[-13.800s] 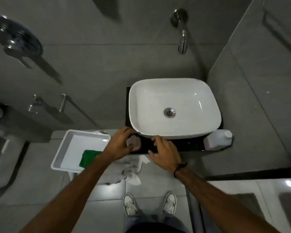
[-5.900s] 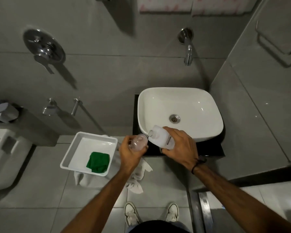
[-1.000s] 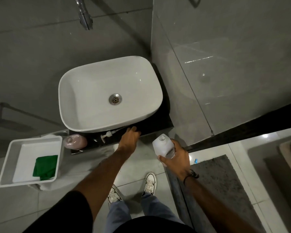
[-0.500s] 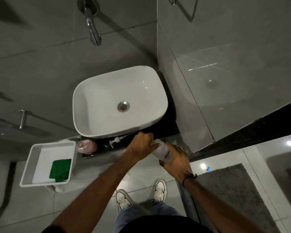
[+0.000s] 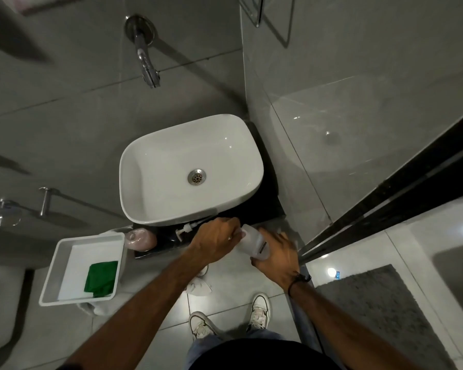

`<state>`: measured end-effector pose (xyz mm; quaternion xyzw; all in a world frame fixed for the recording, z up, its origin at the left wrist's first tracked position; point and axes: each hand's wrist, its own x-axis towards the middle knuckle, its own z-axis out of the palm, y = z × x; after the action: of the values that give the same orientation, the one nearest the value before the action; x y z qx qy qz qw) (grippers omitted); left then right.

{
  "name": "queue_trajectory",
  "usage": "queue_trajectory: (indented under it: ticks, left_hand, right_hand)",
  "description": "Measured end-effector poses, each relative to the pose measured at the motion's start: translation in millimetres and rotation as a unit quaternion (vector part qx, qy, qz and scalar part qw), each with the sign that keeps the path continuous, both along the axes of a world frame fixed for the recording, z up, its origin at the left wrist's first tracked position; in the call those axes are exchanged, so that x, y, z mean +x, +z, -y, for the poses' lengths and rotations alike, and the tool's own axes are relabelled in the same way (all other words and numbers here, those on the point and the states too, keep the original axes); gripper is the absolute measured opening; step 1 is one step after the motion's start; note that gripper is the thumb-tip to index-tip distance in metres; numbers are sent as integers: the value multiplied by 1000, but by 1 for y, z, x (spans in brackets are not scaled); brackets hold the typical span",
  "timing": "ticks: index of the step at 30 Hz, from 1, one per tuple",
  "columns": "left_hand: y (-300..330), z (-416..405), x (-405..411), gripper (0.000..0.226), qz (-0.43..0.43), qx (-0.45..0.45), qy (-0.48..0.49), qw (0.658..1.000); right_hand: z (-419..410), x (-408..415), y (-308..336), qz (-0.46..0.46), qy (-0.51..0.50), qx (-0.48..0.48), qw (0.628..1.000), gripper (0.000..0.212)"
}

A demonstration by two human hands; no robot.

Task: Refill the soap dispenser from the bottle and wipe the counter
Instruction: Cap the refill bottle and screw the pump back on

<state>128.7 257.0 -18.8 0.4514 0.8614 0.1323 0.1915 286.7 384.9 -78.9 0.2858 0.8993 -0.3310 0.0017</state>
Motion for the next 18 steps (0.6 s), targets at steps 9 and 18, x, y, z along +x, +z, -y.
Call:
queue_trajectory:
  ticks: [9, 18]
  left_hand:
    - [-1, 6, 8, 31, -2, -1, 35, 999]
    - [-13, 14, 17, 28, 44, 34, 73, 996]
  right_hand:
    - [5, 2, -10, 26, 33, 14, 999, 68]
    - [16, 0, -15, 20, 38, 24, 999, 72]
